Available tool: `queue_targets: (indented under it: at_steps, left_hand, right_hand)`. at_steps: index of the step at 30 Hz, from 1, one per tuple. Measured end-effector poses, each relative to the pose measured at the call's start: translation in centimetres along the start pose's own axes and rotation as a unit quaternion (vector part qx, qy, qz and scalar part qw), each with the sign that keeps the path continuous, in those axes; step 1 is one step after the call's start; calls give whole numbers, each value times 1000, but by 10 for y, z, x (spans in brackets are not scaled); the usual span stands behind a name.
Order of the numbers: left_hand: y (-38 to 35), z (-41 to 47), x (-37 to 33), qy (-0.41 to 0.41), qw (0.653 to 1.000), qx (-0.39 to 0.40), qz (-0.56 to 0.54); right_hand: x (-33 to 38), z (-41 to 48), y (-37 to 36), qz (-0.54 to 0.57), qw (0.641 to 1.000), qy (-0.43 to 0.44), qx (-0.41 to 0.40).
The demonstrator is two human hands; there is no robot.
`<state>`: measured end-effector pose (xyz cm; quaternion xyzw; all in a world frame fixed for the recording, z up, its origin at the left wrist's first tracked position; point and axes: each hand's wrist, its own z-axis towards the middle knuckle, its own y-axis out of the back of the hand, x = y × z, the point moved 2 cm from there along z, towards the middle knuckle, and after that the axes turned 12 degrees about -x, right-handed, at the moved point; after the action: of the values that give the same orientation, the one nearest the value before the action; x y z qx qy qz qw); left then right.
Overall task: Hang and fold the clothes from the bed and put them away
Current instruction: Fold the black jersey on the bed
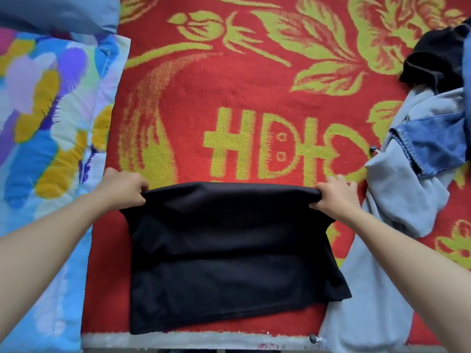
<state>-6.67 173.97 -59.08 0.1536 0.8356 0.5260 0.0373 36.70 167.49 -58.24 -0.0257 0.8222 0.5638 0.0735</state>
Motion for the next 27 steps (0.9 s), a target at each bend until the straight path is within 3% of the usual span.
queue_targets:
  at_steps: [3,5,8,10,12,14,16,18,22,24,27]
  left_hand:
    - [27,-5,20,-45,989,-75,-116]
    - [40,-22,27,-74,964,-131,-220]
    - [45,-61,14,-150,953,-190,-184]
    - [32,-93,-5,-237,938,-227,-113]
    - [5,-122,-19,-262,933,-240,-51]
    - [-27,-145,-28,-214,954,-209,2]
    - [-58,-160,-38,-135,984,-110,35]
    - [-69,-165,-51,-67,996,-56,33]
    - [-46,-148,-90,-6,984,-175,-15]
    - [-38,-137,-119,6,977,-208,-39]
    - [-44,-124,-160,-26,986,-156,-60]
  right_hand:
    - [-14,-3,23,46,991,19,-125]
    - [-21,-17,32,73,968,71,-229]
    - [-32,-50,32,11,920,188,-344]
    - [-39,-75,17,-24,908,237,-344]
    - [-42,-98,-4,-43,906,271,-323]
    - [-37,-120,-25,-68,914,314,-250]
    - [-26,-136,-48,-79,932,330,-128]
    - [-11,-144,-57,-40,945,306,-107]
    - [20,-137,-48,36,966,152,-205]
    - [38,-129,-45,71,979,72,-178]
    - [51,-117,-54,66,993,-18,-97]
